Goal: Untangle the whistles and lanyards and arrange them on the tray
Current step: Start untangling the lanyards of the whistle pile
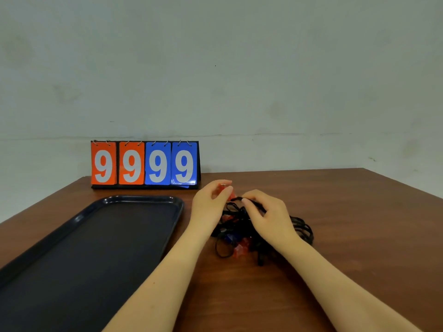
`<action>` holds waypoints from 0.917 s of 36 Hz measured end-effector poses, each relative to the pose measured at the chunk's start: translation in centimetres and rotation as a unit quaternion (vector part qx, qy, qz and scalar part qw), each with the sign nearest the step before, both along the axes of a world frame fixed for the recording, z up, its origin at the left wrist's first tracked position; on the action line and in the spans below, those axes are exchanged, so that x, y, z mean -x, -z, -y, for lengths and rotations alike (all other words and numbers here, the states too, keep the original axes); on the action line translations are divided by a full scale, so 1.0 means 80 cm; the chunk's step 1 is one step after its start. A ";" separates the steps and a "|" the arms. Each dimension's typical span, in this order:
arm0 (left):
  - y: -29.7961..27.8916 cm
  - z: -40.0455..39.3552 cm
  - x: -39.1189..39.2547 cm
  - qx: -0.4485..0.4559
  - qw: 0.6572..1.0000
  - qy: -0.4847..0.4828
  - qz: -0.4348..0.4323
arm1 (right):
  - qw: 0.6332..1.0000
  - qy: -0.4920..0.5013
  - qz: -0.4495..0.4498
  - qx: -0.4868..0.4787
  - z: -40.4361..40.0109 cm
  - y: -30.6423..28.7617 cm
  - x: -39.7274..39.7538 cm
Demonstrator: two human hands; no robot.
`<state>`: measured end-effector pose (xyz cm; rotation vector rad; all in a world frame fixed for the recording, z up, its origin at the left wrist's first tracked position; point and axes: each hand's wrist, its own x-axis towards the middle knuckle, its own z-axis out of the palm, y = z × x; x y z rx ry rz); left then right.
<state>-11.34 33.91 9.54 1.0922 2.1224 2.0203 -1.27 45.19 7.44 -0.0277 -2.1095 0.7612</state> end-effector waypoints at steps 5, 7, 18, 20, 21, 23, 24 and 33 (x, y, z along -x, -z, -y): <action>0.005 -0.004 -0.004 -0.044 0.993 0.051 0.094 | 0.999 0.003 -0.010 0.042 -0.004 -0.005 -0.004; 0.005 -0.002 -0.003 -0.094 0.979 0.059 0.173 | 0.999 -0.004 0.002 0.039 -0.004 -0.006 -0.004; 0.005 0.000 -0.010 -0.089 0.977 0.043 0.189 | 1.000 -0.013 0.018 0.015 0.000 -0.004 0.001; 0.007 -0.002 -0.010 -0.053 0.980 0.044 0.186 | 0.998 -0.001 -0.014 0.066 -0.003 -0.006 0.000; 0.008 -0.003 -0.011 -0.035 0.982 0.047 0.181 | 0.996 0.008 -0.026 0.090 -0.006 -0.007 0.001; 0.009 -0.005 -0.013 -0.011 0.982 0.065 0.176 | 0.990 0.031 -0.044 0.131 -0.012 -0.008 0.002; 0.008 -0.006 -0.013 -0.003 0.981 0.079 0.175 | 0.987 0.045 -0.050 0.143 -0.015 -0.008 0.003; -0.004 -0.005 -0.023 -0.078 0.942 0.241 0.221 | 0.976 0.050 -0.040 0.209 -0.026 -0.009 0.005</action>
